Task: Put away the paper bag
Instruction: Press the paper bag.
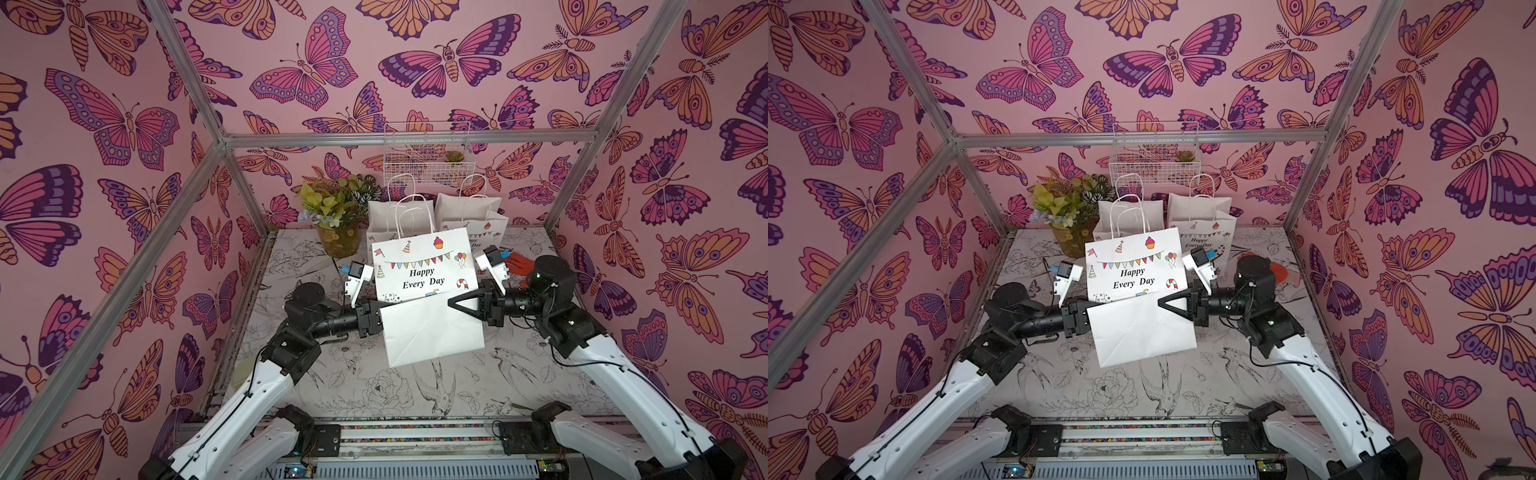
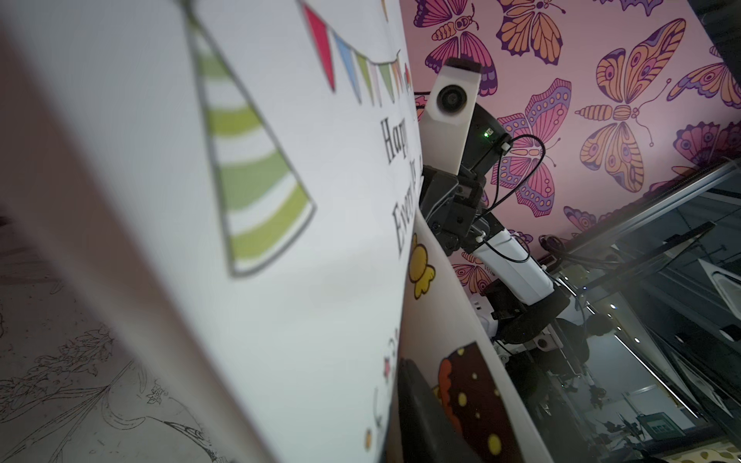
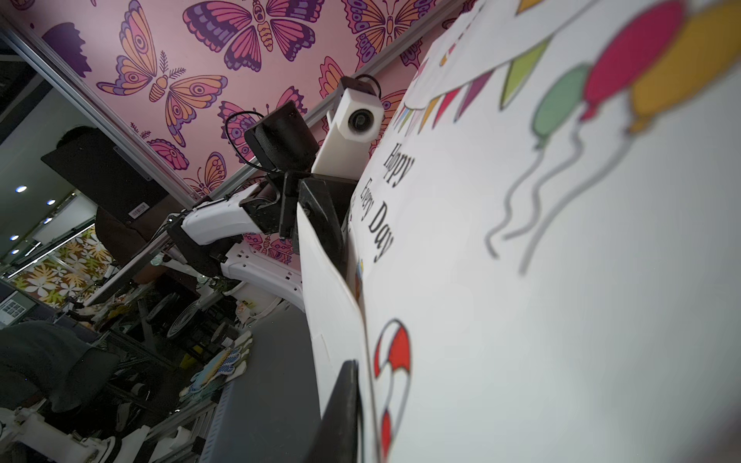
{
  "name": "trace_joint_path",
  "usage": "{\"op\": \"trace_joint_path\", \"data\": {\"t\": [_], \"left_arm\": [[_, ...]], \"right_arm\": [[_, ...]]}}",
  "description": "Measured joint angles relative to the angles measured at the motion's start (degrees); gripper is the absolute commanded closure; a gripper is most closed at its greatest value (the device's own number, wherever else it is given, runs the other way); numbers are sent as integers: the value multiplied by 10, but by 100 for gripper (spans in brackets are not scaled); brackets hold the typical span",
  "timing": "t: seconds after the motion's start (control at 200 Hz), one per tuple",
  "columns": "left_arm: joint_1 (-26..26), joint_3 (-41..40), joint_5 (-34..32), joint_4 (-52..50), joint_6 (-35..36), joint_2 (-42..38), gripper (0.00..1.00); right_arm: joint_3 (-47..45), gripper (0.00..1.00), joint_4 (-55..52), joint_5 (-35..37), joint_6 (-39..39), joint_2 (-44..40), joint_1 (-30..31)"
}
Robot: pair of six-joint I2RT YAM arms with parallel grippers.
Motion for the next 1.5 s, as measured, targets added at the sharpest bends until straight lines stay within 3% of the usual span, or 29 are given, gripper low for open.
{"op": "trace_joint_path", "data": {"t": [0.075, 0.17, 0.275, 0.39, 0.561, 0.871, 0.926, 1.016, 1.221, 1.281, 1.387, 1.502], "left_arm": [[0, 0, -5, 0, 7, -3, 41], [-6, 0, -26, -1, 20, -29, 20], [-8, -3, -32, 17, 27, -73, 7], [-13, -5, -19, 53, 26, -86, 0], [-35, -7, -2, 73, 27, -53, 0], [-59, -9, 7, 73, 38, -19, 20], [-60, -9, 4, 73, 43, -21, 28], [-60, -9, -4, 67, 52, -25, 52], [-60, -9, -23, 50, 66, -28, 86], [-60, -9, -27, 47, 69, -28, 94], [-60, -9, -35, 37, 70, -28, 98], [-60, -7, -44, 24, 78, -30, 100]], "right_arm": [[0, 100, 0, 1, -1, 0, 1], [0, 100, -2, 2, -4, 0, 1], [0, 100, -10, 6, -9, -3, 1], [0, 100, -3, 6, -5, -4, 1], [-1, 100, 20, 6, 14, -4, 1], [-10, 100, 59, 6, 44, -4, 1], [-10, 100, 61, 6, 46, -4, 1], [-10, 100, 63, 4, 46, -5, 1], [-10, 100, 64, -9, 45, -10, 1], [-10, 100, 63, -10, 45, -12, 1], [-10, 100, 62, -12, 45, -13, 1], [-10, 79, 61, -13, 47, -13, 1]]}}
